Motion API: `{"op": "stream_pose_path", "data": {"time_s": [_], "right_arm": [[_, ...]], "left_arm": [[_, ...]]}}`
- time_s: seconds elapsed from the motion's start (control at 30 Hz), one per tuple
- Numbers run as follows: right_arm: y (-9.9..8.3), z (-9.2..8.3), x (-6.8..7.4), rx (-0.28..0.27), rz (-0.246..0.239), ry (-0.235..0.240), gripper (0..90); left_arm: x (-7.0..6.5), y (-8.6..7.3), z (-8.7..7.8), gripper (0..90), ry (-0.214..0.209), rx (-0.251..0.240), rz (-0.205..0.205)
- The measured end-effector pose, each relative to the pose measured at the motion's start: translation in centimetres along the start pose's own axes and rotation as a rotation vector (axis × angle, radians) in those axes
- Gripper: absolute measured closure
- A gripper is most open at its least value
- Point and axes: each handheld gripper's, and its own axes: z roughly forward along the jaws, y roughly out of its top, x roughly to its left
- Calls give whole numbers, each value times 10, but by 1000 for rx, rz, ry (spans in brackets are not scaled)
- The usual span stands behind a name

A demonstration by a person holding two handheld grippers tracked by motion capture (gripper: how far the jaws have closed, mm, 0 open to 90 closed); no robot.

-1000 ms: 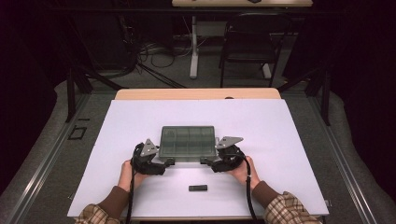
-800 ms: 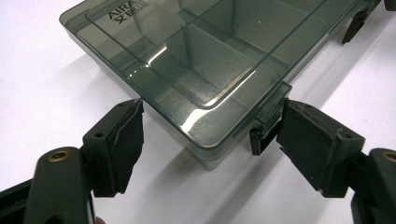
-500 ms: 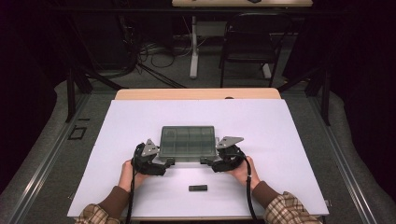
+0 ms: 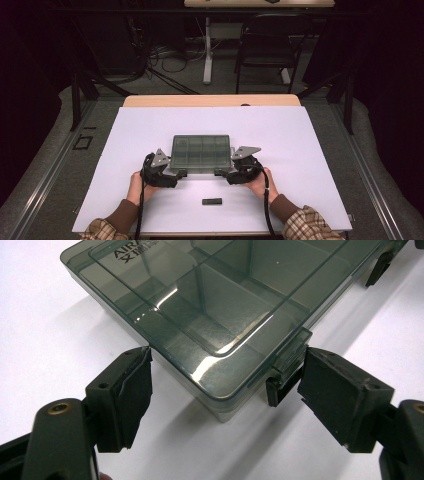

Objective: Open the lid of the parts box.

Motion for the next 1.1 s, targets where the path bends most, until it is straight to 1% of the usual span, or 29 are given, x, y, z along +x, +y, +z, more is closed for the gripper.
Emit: {"op": "stream_pose_path", "data": {"time_s": [0.07,0.23,0.33,0.6,0.73,0.87,1.0,1.1], "right_arm": [[0,0,0,2,2,1,310],[0,1,1,10,-5,-5,311],[-1,1,0,9,7,2,315],[-1,0,0,4,14,5,324],[0,0,1,9,11,-1,317],[0,1,2,14,12,-7,304],[0,1,2,12,11,-9,314],[0,0,2,8,14,-5,318]], "left_arm": [[0,0,-1,214,2,3,5],[0,0,-1,226,3,-3,1],[0,0,-1,225,2,-3,2],[0,0,-1,227,3,-2,2],[-1,0,0,198,2,6,7],[-1,0,1,189,-3,14,1],[-1,0,-1,213,10,-3,6],[0,0,-2,224,8,-3,5]]}}
